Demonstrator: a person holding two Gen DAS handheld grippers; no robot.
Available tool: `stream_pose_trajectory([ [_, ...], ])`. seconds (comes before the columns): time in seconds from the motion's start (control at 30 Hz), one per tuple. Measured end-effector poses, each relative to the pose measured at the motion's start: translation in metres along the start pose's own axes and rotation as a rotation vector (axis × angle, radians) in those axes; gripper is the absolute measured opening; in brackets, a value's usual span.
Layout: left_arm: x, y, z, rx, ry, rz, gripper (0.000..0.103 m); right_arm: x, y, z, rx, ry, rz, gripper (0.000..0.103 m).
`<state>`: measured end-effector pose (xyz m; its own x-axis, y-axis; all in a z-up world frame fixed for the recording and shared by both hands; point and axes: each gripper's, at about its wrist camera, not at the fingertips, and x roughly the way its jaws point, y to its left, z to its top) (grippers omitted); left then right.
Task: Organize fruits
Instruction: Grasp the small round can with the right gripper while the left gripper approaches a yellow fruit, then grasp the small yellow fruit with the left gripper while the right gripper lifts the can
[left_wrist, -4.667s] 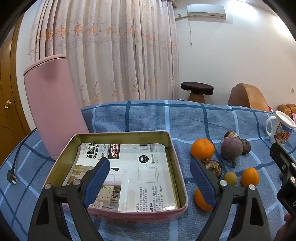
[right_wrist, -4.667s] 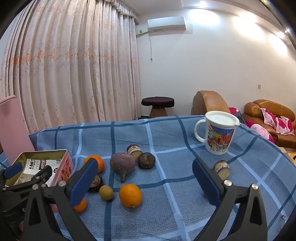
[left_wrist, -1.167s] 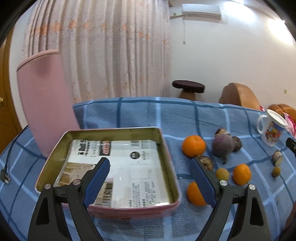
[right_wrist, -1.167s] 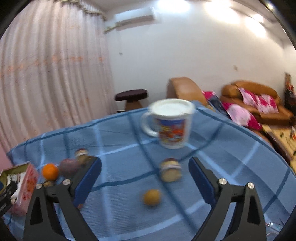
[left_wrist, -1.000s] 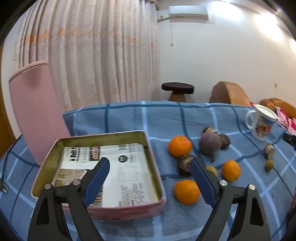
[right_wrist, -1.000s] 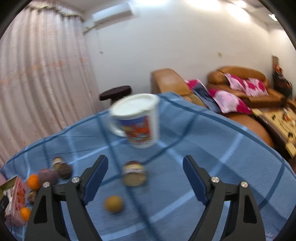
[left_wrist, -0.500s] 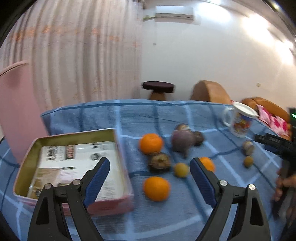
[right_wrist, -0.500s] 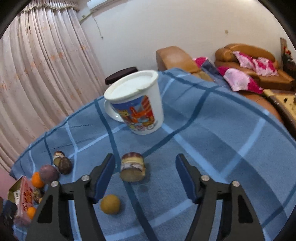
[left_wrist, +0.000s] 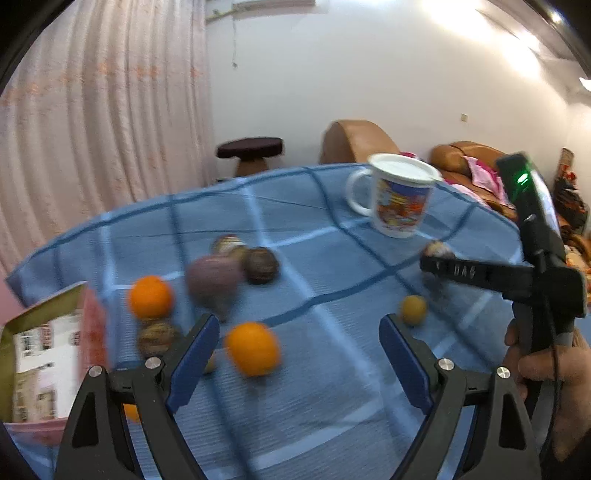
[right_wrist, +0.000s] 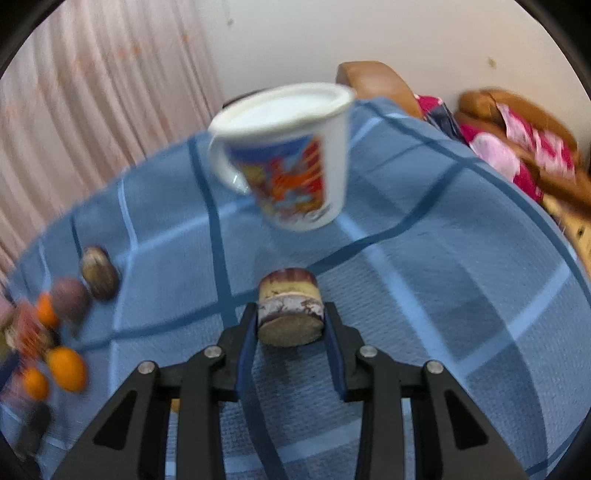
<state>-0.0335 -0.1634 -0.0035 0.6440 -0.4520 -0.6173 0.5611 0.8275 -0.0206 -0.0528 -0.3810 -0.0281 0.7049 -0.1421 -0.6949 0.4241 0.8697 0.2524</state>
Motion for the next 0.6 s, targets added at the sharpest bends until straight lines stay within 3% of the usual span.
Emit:
stream_pose_trajectory([
  [0.17, 0.025, -0.037, 0.012, 0.015, 0.047, -0.091, 0.089, -0.033, -0.018, 0.006, 0.073, -0.156, -0.076, 0.037],
  [0.37, 0.065, -0.07, 0.014, 0.042, 0.14, -0.095, 0.088, -0.052, -0.031, 0.013, 0.159, -0.239, -0.133, 0.037],
  [0.43, 0.08, -0.076, 0.014, 0.04, 0.202, -0.106, 0.056, -0.051, -0.033, 0.015, 0.162, -0.228, -0.117, 0.037],
  [0.5, 0.085, -0.078, 0.016, 0.037, 0.216, -0.088, 0.051, -0.046, -0.03, 0.015, 0.154, -0.21, -0.107, 0.037],
  [0.6, 0.086, -0.08, 0.016, 0.055, 0.214, -0.067, 0.029, -0.043, -0.029, 0.015, 0.142, -0.198, -0.102, 0.037],
])
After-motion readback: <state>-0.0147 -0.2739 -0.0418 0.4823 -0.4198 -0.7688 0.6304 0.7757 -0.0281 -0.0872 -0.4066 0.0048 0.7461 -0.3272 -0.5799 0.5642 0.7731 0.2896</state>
